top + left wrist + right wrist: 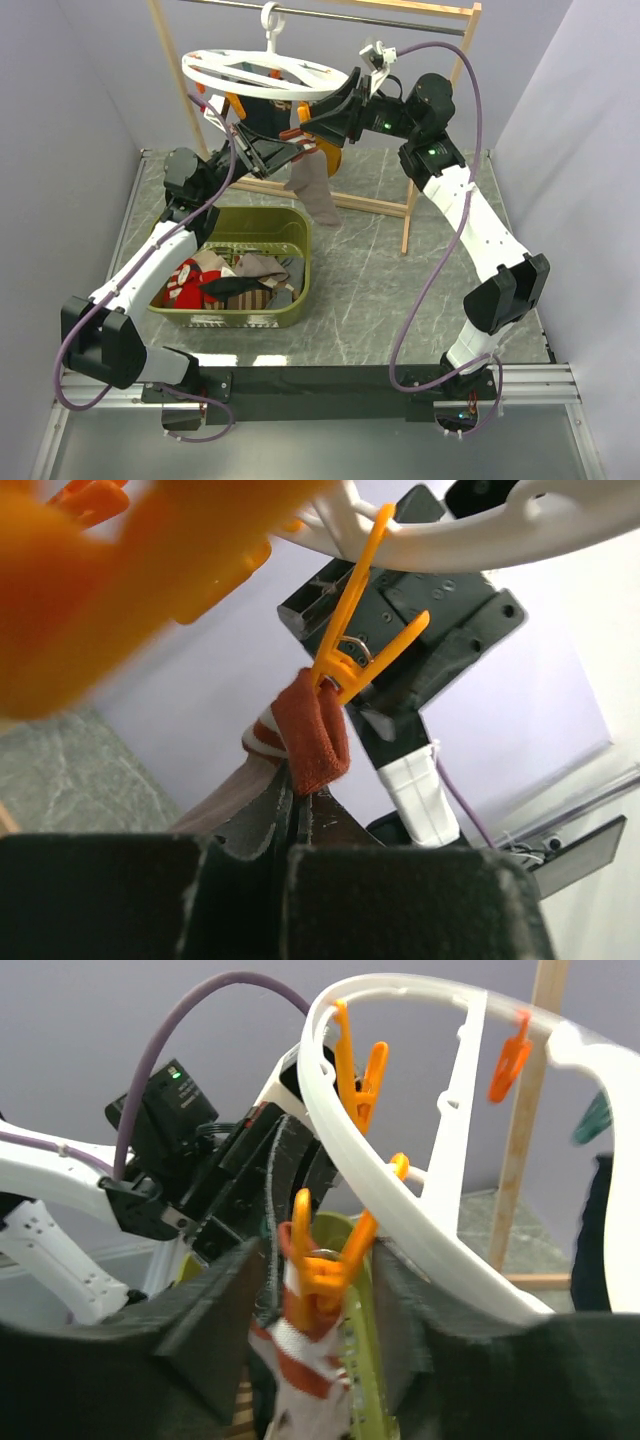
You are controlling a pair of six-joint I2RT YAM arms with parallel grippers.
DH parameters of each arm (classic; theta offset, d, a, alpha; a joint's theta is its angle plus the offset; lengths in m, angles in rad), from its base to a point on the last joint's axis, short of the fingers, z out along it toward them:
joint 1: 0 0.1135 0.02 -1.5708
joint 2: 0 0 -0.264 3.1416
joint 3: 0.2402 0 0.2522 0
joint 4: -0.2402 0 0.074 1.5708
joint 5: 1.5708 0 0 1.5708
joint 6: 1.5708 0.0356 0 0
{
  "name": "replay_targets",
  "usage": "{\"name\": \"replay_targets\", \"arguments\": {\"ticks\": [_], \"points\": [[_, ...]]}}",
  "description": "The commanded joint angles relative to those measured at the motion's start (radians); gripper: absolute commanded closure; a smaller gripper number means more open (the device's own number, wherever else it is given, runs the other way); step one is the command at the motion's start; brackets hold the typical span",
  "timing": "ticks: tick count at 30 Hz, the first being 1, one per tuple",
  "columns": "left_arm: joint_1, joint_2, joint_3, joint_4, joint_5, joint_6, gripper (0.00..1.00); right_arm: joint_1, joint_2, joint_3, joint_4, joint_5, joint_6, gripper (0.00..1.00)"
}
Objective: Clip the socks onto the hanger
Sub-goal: Clamp the sock onto the hanger.
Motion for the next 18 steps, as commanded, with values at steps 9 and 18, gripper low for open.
{"name": "replay_targets", "arguments": {"ticks": [9,18], "points": [[0.005,-0.077,0.052,-0.168,-0.074,0.194,0.99,0.004,-0.056,0.117,-0.348,0.102,-0.085,0.35],[0.007,-0.12,0.066,-0.275,-0.137,0.277,0.99,0.002,-0.21,0.031,-0.538,0.355,-0.096,0.36]]}}
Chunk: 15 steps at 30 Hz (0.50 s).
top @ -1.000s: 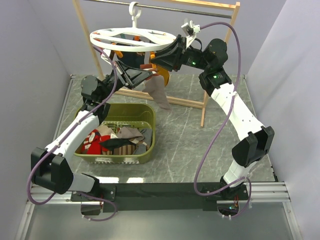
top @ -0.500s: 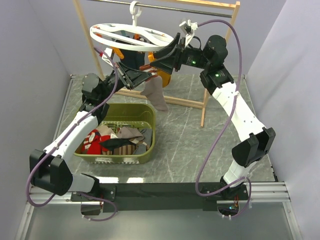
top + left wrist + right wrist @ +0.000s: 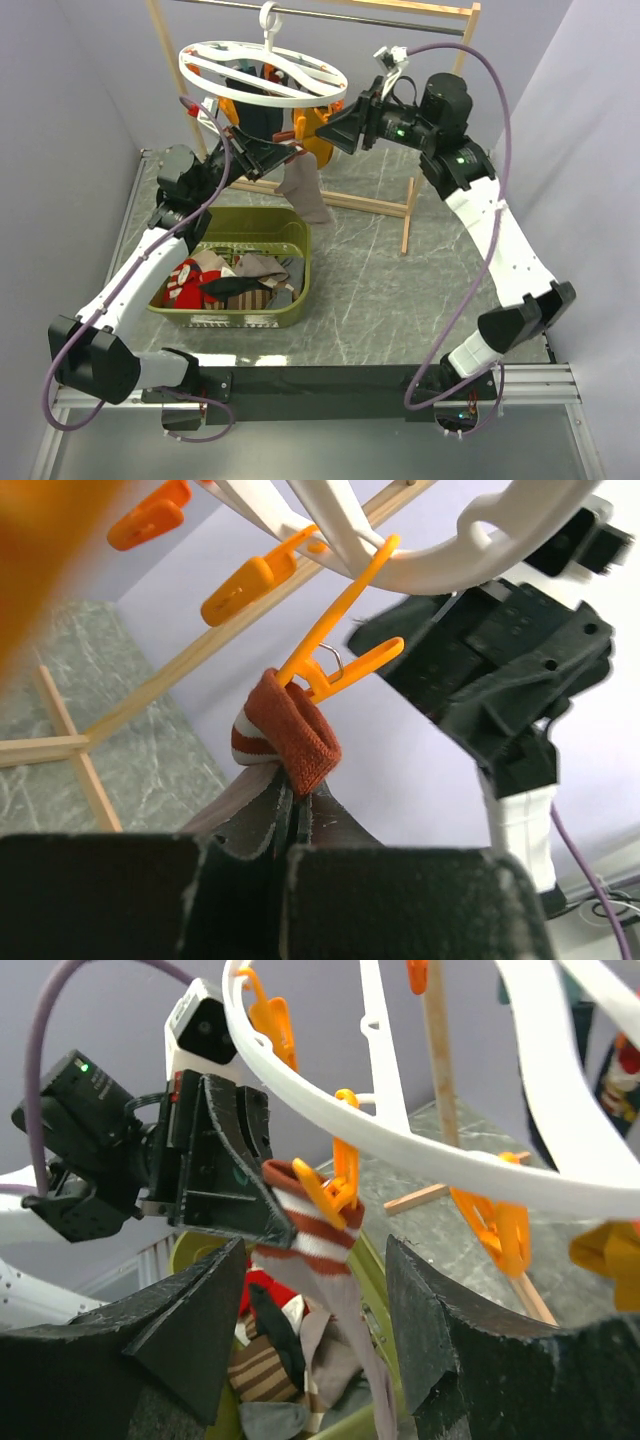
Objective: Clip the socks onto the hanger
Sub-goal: Clamp the sock onto the hanger.
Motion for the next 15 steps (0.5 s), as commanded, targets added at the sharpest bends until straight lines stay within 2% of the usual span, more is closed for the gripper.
{"name": "replay_targets", "arguments": {"ticks": [1,5,7,10,13,15], "points": [[0.005,-0.044,0.057,-0.023,-0.032,0.06,0.99,0.002,-0.096,-0.005,-0.084,0.118,-0.001,0.36],[0.005,-0.052,0.067,-0.08,-0.056,0.101,0.99,0.005,-0.14,-0.077,-0.07,0.191,-0.025,0.36],[0.005,-0.06,0.075,-0.093,-0.065,0.115,0.99,0.013,-0.143,-0.08,-0.078,0.296,-0.053,0.36],[0.006,-0.063,0.084,-0.106,-0.07,0.129,0.99,0.048,-0.143,-0.079,-0.087,0.47,-0.149,0.36],[0.005,-0.06,0.083,-0.097,-0.062,0.128,1.0,0.105,-0.148,-0.097,-0.05,0.542,-0.342,0.36],[0.005,-0.061,0.083,-0.1,-0.062,0.129,1.0,0.135,-0.148,-0.135,0.003,0.608,-0.406,0.36]]}}
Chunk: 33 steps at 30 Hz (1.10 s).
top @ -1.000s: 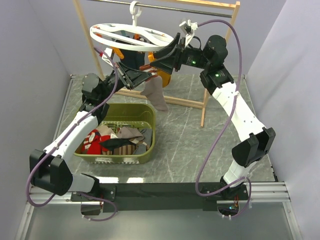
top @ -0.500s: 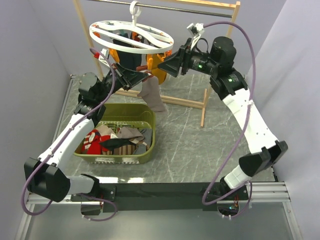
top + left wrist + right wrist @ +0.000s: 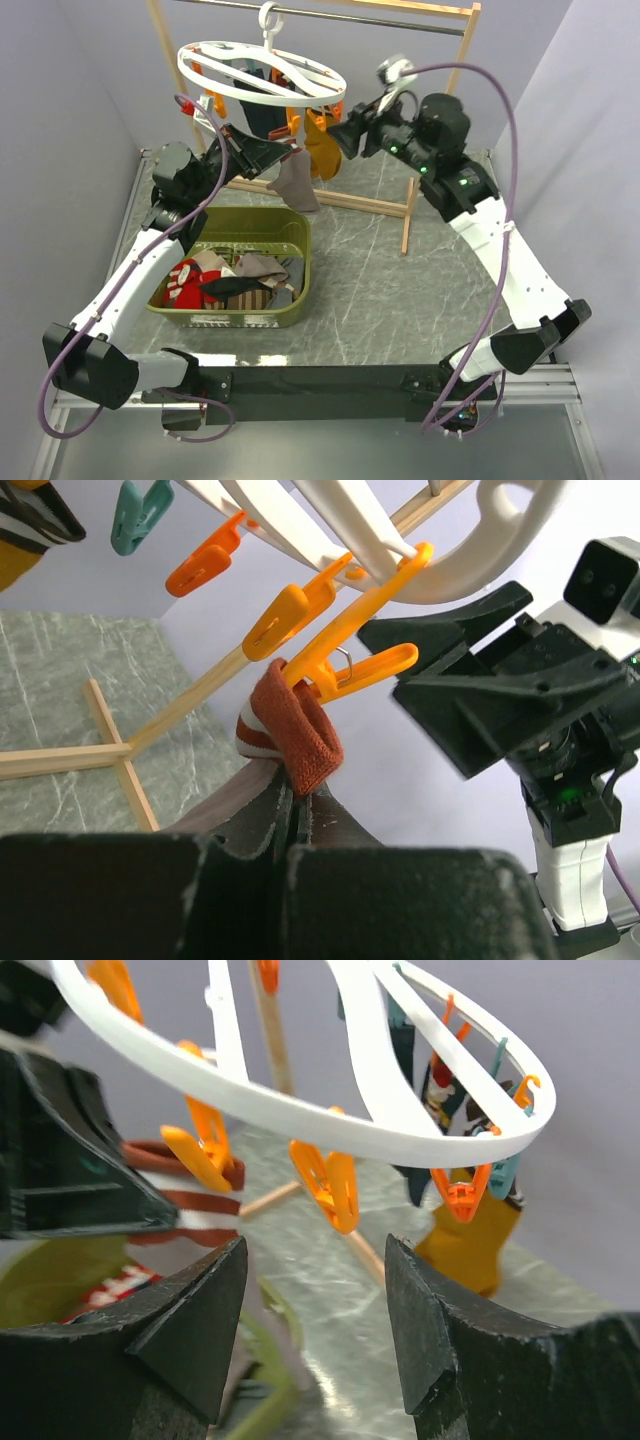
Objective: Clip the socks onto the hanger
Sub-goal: Clamp the sock onto the hanger, then open the clamp at the hanger.
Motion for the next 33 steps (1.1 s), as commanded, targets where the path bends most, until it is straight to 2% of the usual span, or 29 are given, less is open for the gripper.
{"name": "replay_targets", "arguments": {"ticks": [1,5,9,13,22,26,33], "points": [[0.003,-0.036,0.048,0.013,-0.008,0.028,0.99,0.071,-0.014,-0.042,0.084,0.175,-0.207,0.36],[0.003,-0.035,0.055,-0.001,-0.011,0.042,0.99,0.105,-0.007,-0.088,0.179,0.206,-0.22,0.35],[0.003,-0.036,0.057,0.002,-0.01,0.042,0.99,0.159,0.005,-0.114,0.249,0.351,-0.274,0.35],[0.003,-0.036,0.055,-0.001,-0.013,0.045,1.0,0.195,0.036,-0.114,0.288,0.411,-0.303,0.35],[0.003,-0.041,0.057,-0.012,-0.02,0.053,1.0,0.205,0.082,-0.092,0.325,0.446,-0.266,0.34],[0.003,-0.041,0.051,0.005,-0.016,0.046,0.99,0.225,0.096,-0.102,0.383,0.569,-0.26,0.34],[0.003,-0.038,0.043,0.02,-0.016,0.037,0.99,0.246,0.081,-0.169,0.499,0.641,-0.165,0.33]]}}
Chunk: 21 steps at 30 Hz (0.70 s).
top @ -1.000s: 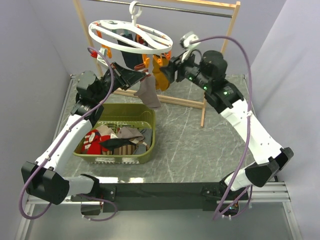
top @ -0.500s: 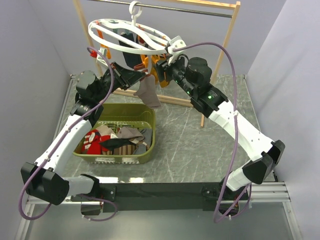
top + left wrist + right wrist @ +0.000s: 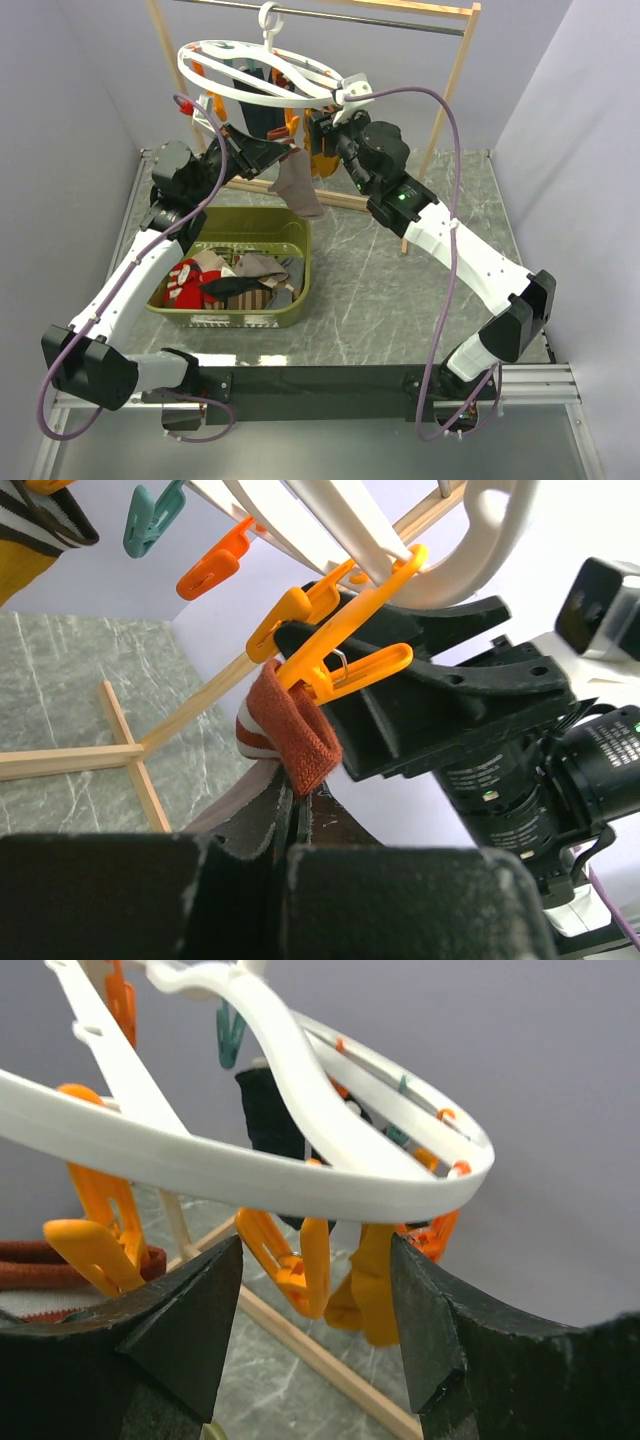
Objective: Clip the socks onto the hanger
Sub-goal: Open the clamp at the hanger.
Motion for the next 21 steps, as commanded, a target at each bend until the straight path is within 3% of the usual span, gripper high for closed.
{"name": "replay_targets", "arguments": {"ticks": [1,14,19,21], "points": [[0.002,-0.032,0.035,0.051,-0.001,0.01,0.99,0.022,-0.004,0.005,0.097,0.077,0.044,0.33],[0.002,-0.038,0.029,0.062,0.002,0.01,0.99,0.08,0.066,0.054,0.151,0.22,-0.005,0.32],[0.002,-0.041,0.024,0.059,0.001,0.011,0.99,0.08,0.091,0.085,0.154,0.243,-0.013,0.39],[0.002,-0.043,0.023,0.059,-0.001,0.013,0.99,0.08,0.098,0.089,0.154,0.246,-0.019,0.49]]}}
